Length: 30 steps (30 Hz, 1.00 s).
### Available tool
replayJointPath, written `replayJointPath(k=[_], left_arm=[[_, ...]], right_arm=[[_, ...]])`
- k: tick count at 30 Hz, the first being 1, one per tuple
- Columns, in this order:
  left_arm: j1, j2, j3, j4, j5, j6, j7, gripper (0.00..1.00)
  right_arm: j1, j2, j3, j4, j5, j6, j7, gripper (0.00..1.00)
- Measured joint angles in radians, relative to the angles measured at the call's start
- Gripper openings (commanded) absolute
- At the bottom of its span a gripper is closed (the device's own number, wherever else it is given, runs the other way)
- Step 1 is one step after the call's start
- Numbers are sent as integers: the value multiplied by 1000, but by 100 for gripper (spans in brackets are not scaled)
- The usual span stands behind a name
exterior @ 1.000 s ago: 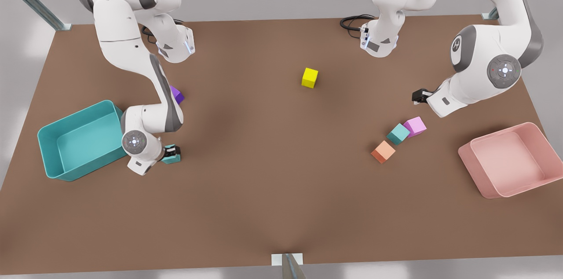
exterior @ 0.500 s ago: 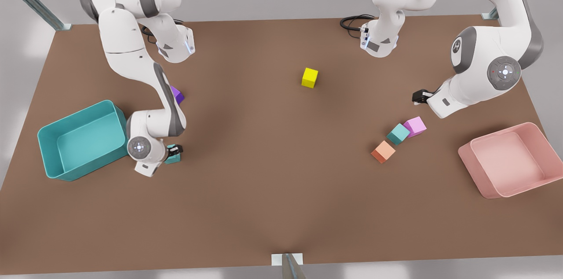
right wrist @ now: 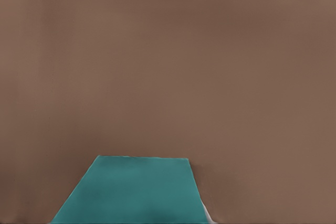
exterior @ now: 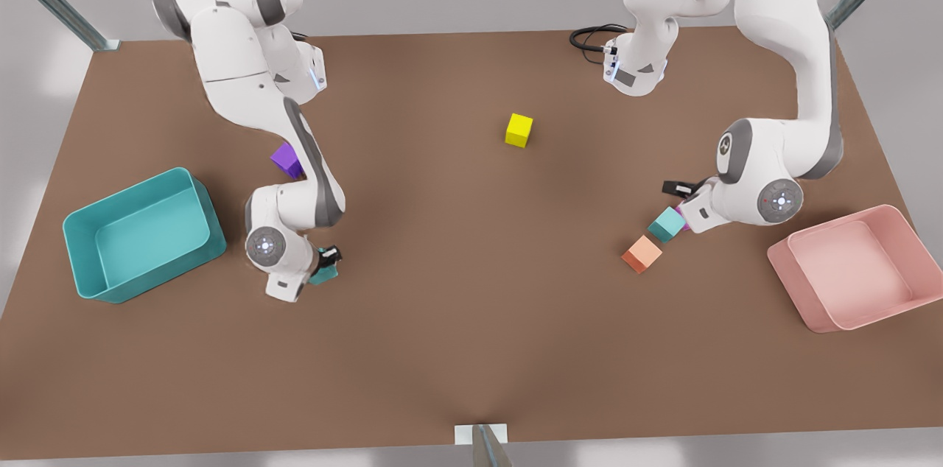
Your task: Stack the two blue cubes on top of each other
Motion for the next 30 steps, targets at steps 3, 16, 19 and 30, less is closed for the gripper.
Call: replayJointPath(k=[3,16,19,30], left_arm=[[24,3,-20,-187,4,188,115,100],[30,23,-23,-312,23,586,475,100],[30,36,-23,-314,34,625,526,100],[72,45,-22,-275,42,668,656,100]], right_arm=[[240,147,2,229,84,-11,104,58],[403,456,-11,563,117,143,650,100],[404,431,-9,555,114,148,735,100],[105,90,-12,486,24,-245,861,100]])
